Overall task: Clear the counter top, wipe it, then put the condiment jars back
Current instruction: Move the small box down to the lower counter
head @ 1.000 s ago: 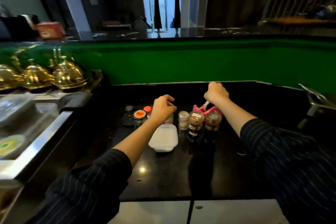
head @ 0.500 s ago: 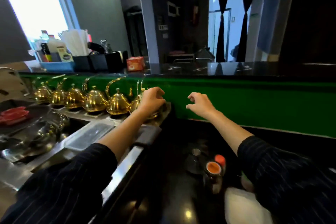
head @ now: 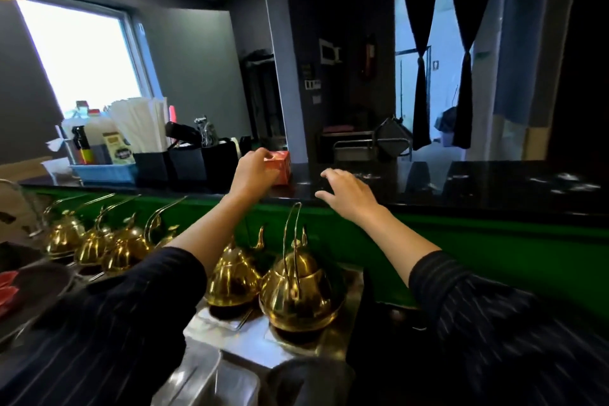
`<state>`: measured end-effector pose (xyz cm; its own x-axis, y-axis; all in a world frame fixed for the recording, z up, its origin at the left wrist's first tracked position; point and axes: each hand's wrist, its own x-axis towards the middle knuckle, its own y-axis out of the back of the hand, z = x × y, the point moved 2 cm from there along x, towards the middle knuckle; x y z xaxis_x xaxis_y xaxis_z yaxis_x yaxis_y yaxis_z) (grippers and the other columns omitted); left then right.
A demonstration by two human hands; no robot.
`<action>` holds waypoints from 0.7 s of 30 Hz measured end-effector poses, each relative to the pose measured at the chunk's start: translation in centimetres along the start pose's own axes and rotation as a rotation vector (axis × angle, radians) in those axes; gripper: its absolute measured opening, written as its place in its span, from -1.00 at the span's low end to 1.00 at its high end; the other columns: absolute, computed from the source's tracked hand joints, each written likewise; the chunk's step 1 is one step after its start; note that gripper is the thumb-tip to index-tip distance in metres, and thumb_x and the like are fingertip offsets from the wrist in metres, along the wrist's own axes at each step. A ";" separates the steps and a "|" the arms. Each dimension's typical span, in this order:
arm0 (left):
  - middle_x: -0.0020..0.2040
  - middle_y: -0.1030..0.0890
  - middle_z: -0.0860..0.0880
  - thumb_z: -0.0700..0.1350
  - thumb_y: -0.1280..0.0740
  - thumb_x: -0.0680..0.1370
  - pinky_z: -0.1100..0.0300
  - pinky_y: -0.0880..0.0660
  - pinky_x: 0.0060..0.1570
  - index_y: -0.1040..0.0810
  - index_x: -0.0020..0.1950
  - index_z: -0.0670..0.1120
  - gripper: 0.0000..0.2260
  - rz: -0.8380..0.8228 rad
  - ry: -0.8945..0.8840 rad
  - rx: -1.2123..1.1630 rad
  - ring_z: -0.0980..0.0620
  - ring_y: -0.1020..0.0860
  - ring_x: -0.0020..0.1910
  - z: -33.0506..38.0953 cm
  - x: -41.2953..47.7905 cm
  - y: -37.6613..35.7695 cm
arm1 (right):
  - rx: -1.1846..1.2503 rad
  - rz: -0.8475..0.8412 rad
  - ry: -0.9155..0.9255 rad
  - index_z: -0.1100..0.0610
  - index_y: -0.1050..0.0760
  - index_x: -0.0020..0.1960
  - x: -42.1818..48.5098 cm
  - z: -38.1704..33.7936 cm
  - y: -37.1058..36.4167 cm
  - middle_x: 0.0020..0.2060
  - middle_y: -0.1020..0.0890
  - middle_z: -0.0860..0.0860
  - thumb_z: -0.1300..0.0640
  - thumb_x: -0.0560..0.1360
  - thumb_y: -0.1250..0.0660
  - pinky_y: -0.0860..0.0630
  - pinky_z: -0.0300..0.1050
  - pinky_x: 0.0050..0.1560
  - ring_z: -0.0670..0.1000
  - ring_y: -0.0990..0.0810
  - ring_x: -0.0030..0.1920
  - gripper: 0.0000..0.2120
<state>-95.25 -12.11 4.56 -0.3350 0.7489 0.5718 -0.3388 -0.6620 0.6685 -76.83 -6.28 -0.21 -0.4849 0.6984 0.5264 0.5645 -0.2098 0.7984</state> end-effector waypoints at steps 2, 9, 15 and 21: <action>0.16 -0.51 -0.22 -0.13 -0.41 0.45 0.11 -0.41 0.12 -0.52 0.26 -0.14 -0.62 0.019 0.028 0.000 -0.16 -0.46 0.17 -1.6 2.4 -1.9 | -0.098 -0.025 0.018 0.17 -0.42 0.35 0.9 1.1 -2.4 0.24 -0.55 0.08 -0.12 0.58 -0.22 -0.44 0.00 0.22 0.09 -0.51 0.24 -0.53; 0.53 -0.04 -0.17 0.23 -0.40 0.41 -0.28 -0.30 0.32 -0.30 0.43 0.19 -0.37 0.014 0.224 0.080 -0.37 -0.13 0.43 -5.9 6.9 -9.4 | -0.524 0.393 0.208 0.08 -0.57 -0.28 1.3 2.6 -6.3 -0.40 -0.59 -0.05 -0.27 0.41 -0.37 -0.45 -0.21 -0.43 -0.06 -0.60 -0.38 -0.60; 0.40 -0.21 -0.21 0.02 -0.46 0.44 -0.17 -0.47 0.19 -0.43 0.32 0.02 -0.53 0.172 0.242 -0.023 -0.33 -0.38 0.26 -6.3 8.2 -10.8 | -0.566 0.396 0.235 0.12 -0.62 -0.10 1.5 3.4 -7.5 -0.24 -0.67 -0.01 -0.25 0.56 -0.07 -0.54 -0.18 -0.29 -0.03 -0.66 -0.21 -0.48; 0.30 -0.29 -0.19 -0.07 -0.50 0.38 -0.11 -0.52 0.15 -0.48 0.17 -0.01 -0.60 0.195 0.114 -0.132 -0.27 -0.44 0.19 -4.8 5.9 -9.1 | -0.501 0.250 0.155 0.11 -0.60 -0.01 1.1 2.4 -6.1 -0.16 -0.66 -0.02 -0.26 0.56 -0.13 -0.52 -0.17 -0.25 -0.03 -0.65 -0.14 -0.52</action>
<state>-98.39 -1.77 -0.44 -0.4997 0.6032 0.6217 -0.3672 -0.7975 0.4786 -79.19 -2.59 -5.21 -0.4907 0.4854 0.7236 0.3077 -0.6804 0.6651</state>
